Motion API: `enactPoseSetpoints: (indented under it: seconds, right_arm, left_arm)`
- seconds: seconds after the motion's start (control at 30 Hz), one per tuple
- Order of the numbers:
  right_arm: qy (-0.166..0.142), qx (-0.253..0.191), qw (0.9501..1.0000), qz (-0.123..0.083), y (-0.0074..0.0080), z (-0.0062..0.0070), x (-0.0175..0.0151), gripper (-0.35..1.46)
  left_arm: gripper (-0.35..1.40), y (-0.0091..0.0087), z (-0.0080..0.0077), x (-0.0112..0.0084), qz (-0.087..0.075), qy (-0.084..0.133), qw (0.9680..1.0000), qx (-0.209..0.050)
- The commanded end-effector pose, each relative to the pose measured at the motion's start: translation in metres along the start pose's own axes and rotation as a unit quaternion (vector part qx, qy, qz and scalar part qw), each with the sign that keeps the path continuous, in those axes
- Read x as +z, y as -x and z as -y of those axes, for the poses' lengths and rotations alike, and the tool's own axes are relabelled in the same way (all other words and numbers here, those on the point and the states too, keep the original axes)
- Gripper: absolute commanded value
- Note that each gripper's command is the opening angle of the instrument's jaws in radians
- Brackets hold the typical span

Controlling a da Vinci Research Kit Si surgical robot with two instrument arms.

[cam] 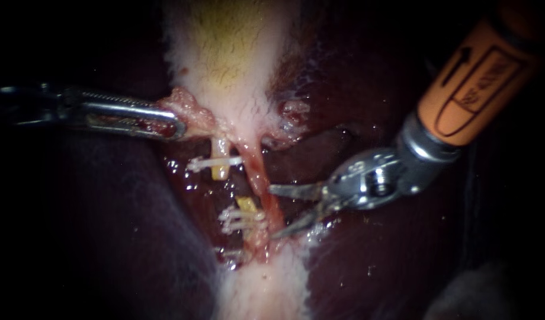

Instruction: Go back from the cut left tube

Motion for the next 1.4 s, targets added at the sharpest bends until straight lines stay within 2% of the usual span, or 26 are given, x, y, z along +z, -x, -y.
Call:
enactPoseSetpoints:
  seconds: [0.03, 0.27, 0.37, 0.6, 0.77, 1.1, 1.4]
  right_arm:
    - [0.006, -0.006, 1.0, 0.001, 0.0003, -0.0003, -0.0011, 1.43]
    - [0.039, -0.008, 0.9992, 0.007, 0.0018, -0.0019, -0.0058, 1.43]
    - [0.041, -0.007, 0.9991, 0.01, 0.0021, -0.0024, -0.0068, 1.43]
    - [0.042, -0.007, 0.999, 0.011, 0.0022, -0.0025, -0.007, 1.43]
    - [0.042, -0.007, 0.999, 0.011, 0.0022, -0.0025, -0.007, 1.43]
    - [0.042, -0.007, 0.9991, 0.01, 0.0022, -0.0025, -0.0071, 1.43]
    - [0.041, -0.007, 0.9991, 0.01, 0.0023, -0.0025, -0.0072, 1.43]
  left_arm:
    - [-0.35, 0.0, 0.0, 0.0, 0.0, 0.0, 1.0, 0.0]
    - [-0.35, 0.0, 0.0, 0.0, 0.0, 0.0, 1.0, 0.0]
    - [-0.35, 0.0, 0.0, 0.0, 0.0, 0.0, 1.0, 0.0]
    - [-0.35, 0.0, 0.0002, 0.0001, 0.0, 0.0, 1.0, 0.0]
    - [-0.35, 0.0004, 0.0009, 0.0007, 0.0, -0.001, 1.0, 0.001]
    - [-0.35, 0.0021, 0.0036, 0.0044, 0.0, -0.003, 1.0, 0.007]
    - [-0.35, 0.0023, 0.0041, 0.0045, 0.0, -0.002, 1.0, 0.008]
